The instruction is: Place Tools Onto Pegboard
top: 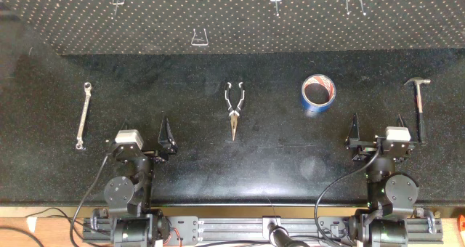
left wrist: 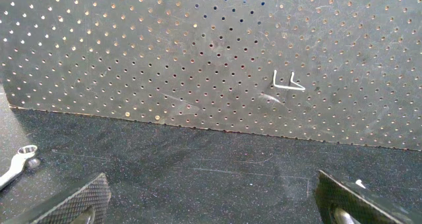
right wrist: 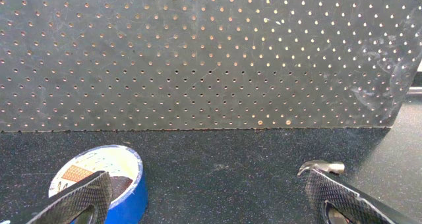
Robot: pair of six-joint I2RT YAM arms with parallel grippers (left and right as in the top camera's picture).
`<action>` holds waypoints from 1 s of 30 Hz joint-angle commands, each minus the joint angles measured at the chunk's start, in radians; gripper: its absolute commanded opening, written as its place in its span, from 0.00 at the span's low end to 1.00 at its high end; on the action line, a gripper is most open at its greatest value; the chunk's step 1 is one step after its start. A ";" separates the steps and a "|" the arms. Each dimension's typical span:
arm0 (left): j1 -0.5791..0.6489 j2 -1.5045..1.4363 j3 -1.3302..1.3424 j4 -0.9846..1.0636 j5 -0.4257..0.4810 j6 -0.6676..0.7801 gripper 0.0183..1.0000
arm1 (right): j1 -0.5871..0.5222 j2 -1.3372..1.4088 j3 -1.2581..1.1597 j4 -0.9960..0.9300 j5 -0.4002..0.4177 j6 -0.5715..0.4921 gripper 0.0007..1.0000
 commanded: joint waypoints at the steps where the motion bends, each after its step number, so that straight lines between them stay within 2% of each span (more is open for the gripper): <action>1: -0.007 -0.012 -0.002 -0.006 -0.008 0.013 1.00 | 0.006 -0.011 -0.002 -0.008 0.005 0.015 0.96; 22: -0.007 -0.012 -0.002 -0.007 -0.009 0.013 1.00 | 0.006 -0.011 -0.002 -0.008 0.005 0.015 0.96; 23: -0.007 -0.011 -0.002 -0.001 0.028 0.050 1.00 | 0.006 -0.011 -0.002 -0.007 0.005 0.015 0.96; 24: -0.002 0.024 0.020 -0.010 0.060 0.176 1.00 | 0.006 -0.011 -0.002 -0.007 0.005 0.015 0.96; 26: 0.047 0.241 0.154 -0.087 0.033 0.274 1.00 | 0.006 -0.011 -0.002 -0.008 0.005 0.015 0.96; 30: 0.281 0.744 0.583 -0.524 0.025 0.439 0.99 | 0.006 -0.011 -0.002 -0.007 0.005 0.015 0.96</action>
